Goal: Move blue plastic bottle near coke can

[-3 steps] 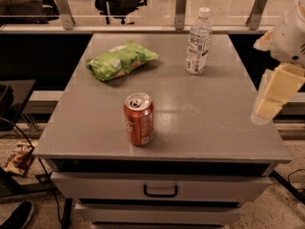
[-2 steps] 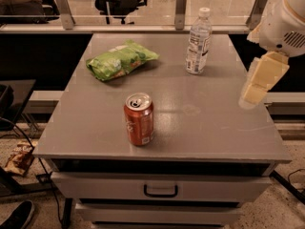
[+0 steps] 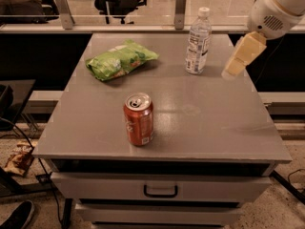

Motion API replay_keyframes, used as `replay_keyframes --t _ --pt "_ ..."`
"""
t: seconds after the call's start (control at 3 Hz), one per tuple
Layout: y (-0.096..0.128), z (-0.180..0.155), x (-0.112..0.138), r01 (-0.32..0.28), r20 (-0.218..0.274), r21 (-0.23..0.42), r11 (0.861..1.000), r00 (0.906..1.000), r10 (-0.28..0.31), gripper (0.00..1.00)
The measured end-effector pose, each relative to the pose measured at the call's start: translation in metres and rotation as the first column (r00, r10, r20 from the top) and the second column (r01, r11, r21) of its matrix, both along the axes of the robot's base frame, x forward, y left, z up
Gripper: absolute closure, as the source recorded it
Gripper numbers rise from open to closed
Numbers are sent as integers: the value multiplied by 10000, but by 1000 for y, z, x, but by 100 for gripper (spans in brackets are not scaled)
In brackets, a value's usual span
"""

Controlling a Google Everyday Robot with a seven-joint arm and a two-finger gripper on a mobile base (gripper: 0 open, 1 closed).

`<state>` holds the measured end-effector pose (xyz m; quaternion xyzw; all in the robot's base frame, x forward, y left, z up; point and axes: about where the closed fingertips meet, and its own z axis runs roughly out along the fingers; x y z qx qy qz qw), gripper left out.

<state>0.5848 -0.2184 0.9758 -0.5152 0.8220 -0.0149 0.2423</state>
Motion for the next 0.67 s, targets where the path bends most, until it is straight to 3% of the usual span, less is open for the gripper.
replay_keyframes --t 0.33,0.67 --pt "1 -5 43 577 185 691 9959 9981 -591 0" --pt "1 -17 89 1205 221 1569 9802 9918 -1255 0"
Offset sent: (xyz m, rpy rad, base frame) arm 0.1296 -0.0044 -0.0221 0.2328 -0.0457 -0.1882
